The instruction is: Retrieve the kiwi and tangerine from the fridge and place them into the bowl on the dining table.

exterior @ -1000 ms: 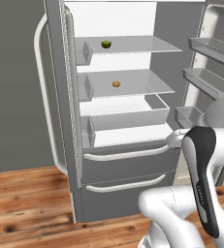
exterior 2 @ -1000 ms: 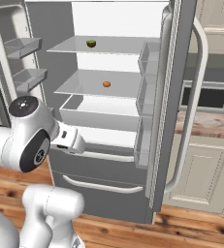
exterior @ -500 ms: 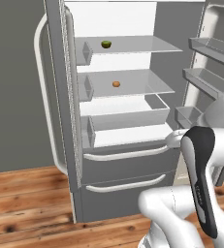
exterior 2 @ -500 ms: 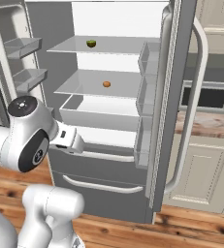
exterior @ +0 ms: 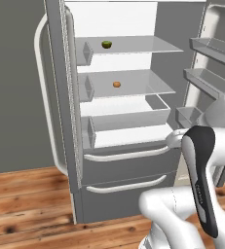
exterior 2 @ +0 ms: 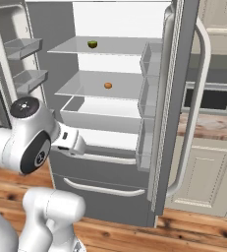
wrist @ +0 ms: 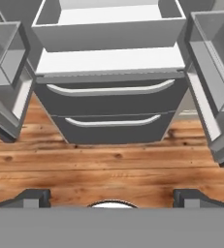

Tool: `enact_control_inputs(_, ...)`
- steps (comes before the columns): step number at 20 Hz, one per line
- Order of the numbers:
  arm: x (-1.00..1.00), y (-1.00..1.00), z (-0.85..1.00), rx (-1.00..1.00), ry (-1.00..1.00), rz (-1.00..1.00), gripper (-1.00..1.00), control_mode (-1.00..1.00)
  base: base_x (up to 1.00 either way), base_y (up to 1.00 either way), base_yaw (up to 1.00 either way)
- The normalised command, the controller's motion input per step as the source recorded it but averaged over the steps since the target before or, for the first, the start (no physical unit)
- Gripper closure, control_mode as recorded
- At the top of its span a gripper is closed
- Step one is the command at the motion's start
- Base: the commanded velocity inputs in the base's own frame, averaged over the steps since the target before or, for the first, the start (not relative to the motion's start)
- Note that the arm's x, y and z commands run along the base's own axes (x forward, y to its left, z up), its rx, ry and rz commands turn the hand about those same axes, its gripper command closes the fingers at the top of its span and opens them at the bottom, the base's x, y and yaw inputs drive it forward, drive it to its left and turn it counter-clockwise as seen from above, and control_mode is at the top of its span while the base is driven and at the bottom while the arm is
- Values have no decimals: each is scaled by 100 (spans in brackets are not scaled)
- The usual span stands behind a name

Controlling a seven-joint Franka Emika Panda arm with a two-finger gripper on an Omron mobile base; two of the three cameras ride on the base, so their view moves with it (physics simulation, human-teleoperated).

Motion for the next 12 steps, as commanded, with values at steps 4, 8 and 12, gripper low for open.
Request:
enact_control_inputs(4,0,0,0,0,0,0,-100,100,24,0,0)
enact_control_inputs(8,0,0,0,0,0,0,-100,100,59,0,0)
enact_control_inputs(12,0,0,0,0,0,0,-100,100,82,4,0)
